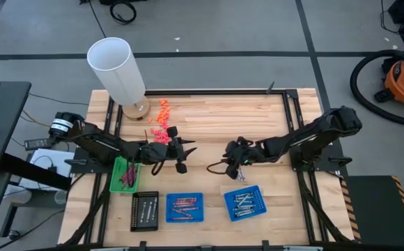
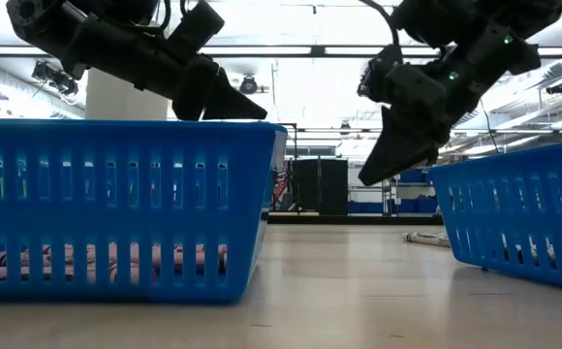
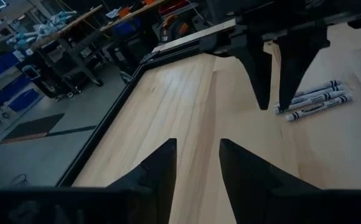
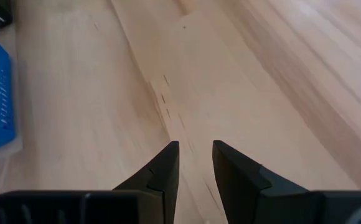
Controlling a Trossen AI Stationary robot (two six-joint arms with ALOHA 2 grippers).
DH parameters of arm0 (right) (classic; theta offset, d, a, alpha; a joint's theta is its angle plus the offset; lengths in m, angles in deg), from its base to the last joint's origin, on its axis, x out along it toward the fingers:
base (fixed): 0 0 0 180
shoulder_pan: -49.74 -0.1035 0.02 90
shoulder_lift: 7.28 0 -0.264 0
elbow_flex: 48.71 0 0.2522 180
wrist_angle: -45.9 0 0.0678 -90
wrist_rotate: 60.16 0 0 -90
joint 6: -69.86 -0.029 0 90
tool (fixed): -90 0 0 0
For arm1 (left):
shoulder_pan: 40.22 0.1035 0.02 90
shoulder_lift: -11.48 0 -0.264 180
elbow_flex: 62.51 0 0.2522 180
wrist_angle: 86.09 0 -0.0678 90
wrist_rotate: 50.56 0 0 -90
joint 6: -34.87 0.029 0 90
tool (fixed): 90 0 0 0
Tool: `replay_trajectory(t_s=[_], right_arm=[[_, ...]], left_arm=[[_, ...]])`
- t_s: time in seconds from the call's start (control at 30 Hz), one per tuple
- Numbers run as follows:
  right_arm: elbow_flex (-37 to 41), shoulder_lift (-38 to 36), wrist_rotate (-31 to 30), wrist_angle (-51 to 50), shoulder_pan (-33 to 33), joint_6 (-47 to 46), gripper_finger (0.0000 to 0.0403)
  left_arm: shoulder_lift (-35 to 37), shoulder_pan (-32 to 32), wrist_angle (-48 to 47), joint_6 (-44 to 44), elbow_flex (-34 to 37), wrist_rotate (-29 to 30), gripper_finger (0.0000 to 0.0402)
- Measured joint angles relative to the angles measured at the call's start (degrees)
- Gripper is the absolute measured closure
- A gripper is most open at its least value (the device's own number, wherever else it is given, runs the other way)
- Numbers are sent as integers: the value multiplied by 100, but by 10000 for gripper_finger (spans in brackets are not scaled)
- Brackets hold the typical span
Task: Sort crayons
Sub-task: Put the white crayon into the black basket
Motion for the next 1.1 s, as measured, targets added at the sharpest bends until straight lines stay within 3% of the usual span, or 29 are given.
replay_trajectory(t_s=[0.27,0.8,1.1], right_arm=[[-426,259,42,-304,2,166,295],[-419,257,38,-490,2,125,295],[-419,257,-296,-840,4,-31,295]], left_arm=[[0,4,-46,-23,0,0,269],[0,4,-89,-61,0,0,269],[2,4,-89,-61,0,0,269]])
